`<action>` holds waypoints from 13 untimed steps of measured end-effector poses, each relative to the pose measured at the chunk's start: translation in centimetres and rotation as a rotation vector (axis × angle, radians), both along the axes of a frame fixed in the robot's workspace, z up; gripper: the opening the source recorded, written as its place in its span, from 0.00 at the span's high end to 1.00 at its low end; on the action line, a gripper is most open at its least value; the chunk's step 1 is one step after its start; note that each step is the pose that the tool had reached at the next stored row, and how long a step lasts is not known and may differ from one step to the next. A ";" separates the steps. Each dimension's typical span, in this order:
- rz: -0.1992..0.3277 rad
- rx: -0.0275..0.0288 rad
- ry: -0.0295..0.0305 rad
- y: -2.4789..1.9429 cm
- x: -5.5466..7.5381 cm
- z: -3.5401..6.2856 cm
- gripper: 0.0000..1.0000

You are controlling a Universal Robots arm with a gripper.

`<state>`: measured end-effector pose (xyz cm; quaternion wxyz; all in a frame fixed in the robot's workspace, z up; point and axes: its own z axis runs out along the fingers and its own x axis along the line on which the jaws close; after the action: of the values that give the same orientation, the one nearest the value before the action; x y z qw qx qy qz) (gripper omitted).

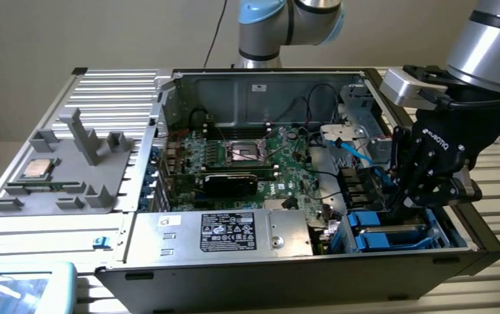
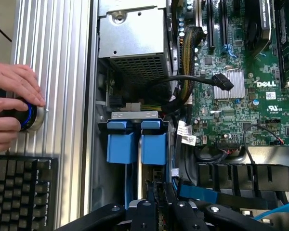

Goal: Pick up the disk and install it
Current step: 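Insert the first disk wire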

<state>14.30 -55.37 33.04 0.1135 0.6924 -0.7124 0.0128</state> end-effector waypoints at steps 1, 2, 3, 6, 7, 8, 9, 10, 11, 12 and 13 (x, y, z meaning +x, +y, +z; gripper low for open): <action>0.000 0.0001 -0.0001 0.00 0.0 0.00 0.84; 0.000 0.0001 -0.0003 0.00 0.0 0.00 0.84; 0.000 0.0002 -0.0003 0.00 0.0 0.00 0.84; 0.000 -0.0001 -0.0006 -0.02 0.0 0.01 0.84; 0.000 0.0000 -0.0006 -0.02 0.0 0.01 0.84; 0.000 -0.0001 -0.0007 -0.03 0.0 0.01 0.84; 0.000 0.0000 -0.0007 -0.04 0.0 0.00 0.84; 0.000 0.0000 -0.0008 -0.05 0.0 0.00 0.84; 0.000 -0.0001 -0.0009 -0.05 0.0 0.00 0.84; 0.000 -0.0002 -0.0010 -0.05 0.0 -0.01 0.84; 0.000 -0.0002 -0.0011 -0.05 0.0 -0.03 0.84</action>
<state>14.30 -55.42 33.01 0.1132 0.6923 -0.7126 0.0132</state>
